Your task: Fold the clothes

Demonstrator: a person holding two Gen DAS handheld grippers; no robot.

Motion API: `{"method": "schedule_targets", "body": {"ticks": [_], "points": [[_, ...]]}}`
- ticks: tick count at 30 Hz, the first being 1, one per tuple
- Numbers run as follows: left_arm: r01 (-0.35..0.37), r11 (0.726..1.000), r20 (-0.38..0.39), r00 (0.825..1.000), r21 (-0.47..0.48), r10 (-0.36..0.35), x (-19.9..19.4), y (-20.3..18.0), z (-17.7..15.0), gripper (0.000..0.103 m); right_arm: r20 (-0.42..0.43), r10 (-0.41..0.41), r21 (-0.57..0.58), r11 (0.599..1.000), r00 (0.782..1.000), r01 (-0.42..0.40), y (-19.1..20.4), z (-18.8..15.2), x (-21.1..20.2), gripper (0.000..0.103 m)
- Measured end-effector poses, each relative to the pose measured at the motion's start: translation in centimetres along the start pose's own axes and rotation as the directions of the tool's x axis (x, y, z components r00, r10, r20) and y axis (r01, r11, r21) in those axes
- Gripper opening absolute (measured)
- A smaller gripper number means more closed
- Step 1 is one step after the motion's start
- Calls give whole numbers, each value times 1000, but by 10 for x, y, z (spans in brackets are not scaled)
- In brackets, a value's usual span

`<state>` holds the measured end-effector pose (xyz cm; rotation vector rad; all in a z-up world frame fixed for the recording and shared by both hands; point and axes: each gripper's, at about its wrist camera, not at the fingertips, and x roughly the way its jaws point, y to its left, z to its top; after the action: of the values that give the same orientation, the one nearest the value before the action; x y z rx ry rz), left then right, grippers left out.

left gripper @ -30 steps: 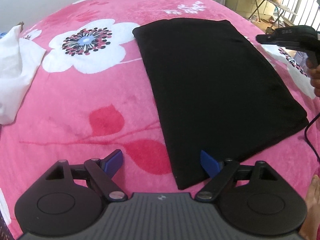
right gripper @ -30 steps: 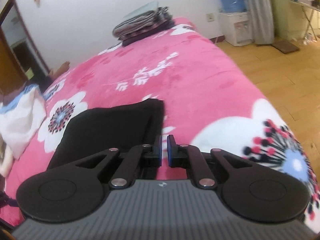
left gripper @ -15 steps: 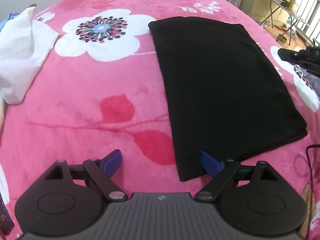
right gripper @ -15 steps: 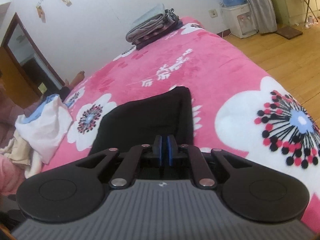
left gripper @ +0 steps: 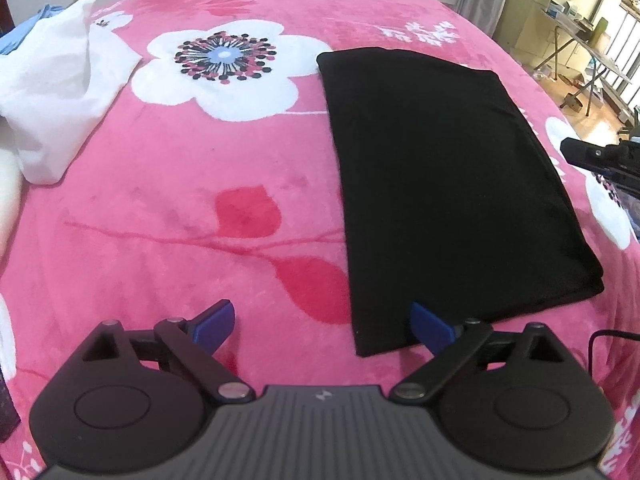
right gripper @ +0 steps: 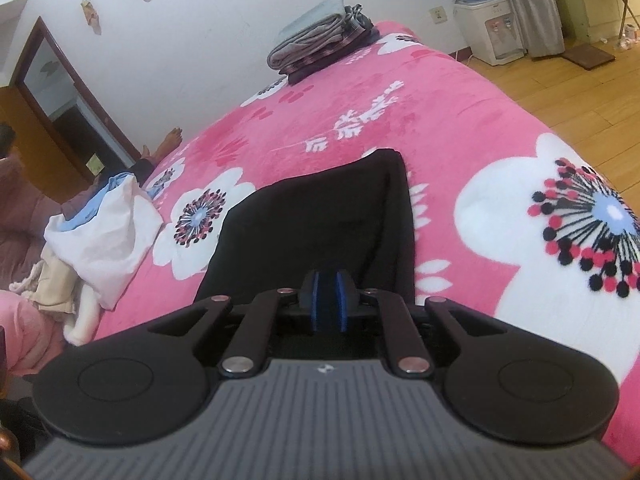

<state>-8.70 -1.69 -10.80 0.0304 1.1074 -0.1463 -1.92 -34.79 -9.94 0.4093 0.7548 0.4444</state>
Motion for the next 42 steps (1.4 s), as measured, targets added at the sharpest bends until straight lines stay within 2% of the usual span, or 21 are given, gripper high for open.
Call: {"method": "schedule_targets", "body": {"ticks": [3,22,42], "points": [[8,1000,13,1000,11,-8,-3,-2,-1,98,-1,-7,5,1000,1000,7,0,0,-1,17],[-3,1000,20,1000,-2,3,-8,-1,0,99,-11,-11,18,1000,1000,11,3,-7,-6,22],[-96,995,46,995,38,94,-11,-3,0,99,-17,-8,25,1000,1000,9,5,-10,-8,25]]}}
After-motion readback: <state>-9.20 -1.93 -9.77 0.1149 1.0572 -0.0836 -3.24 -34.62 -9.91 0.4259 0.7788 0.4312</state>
